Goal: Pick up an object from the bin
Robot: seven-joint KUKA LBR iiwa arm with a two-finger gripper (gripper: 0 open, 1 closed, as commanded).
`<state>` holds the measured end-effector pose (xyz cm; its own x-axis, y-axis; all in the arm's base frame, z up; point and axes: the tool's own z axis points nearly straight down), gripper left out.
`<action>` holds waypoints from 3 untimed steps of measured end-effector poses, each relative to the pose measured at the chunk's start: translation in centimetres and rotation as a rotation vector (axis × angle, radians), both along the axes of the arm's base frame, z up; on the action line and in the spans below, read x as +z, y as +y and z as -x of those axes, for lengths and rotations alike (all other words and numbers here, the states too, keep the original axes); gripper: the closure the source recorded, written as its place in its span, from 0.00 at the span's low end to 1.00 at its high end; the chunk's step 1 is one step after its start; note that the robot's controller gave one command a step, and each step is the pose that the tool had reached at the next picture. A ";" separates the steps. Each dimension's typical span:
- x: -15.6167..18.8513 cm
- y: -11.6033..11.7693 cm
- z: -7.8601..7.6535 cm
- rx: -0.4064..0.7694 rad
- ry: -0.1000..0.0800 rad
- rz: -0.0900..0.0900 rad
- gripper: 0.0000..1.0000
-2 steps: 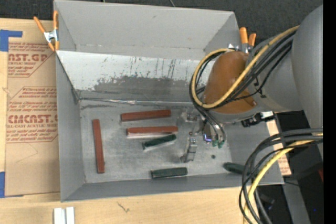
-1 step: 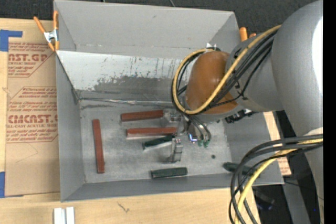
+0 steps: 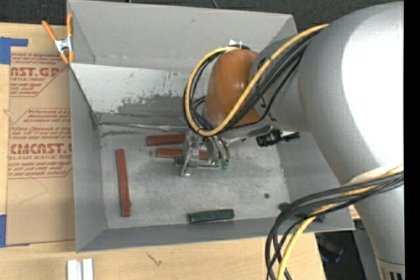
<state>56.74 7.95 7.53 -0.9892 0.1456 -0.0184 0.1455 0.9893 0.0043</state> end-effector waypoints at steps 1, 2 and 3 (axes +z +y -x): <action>-0.5 0.0 0.5 0.001 0.017 0.002 0.00; -0.5 0.0 0.5 0.001 0.017 0.002 0.00; -0.5 -0.4 -1.0 0.085 0.019 0.002 0.00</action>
Offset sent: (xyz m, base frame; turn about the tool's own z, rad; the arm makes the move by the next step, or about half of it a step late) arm 0.0000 0.0000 0.0000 0.0000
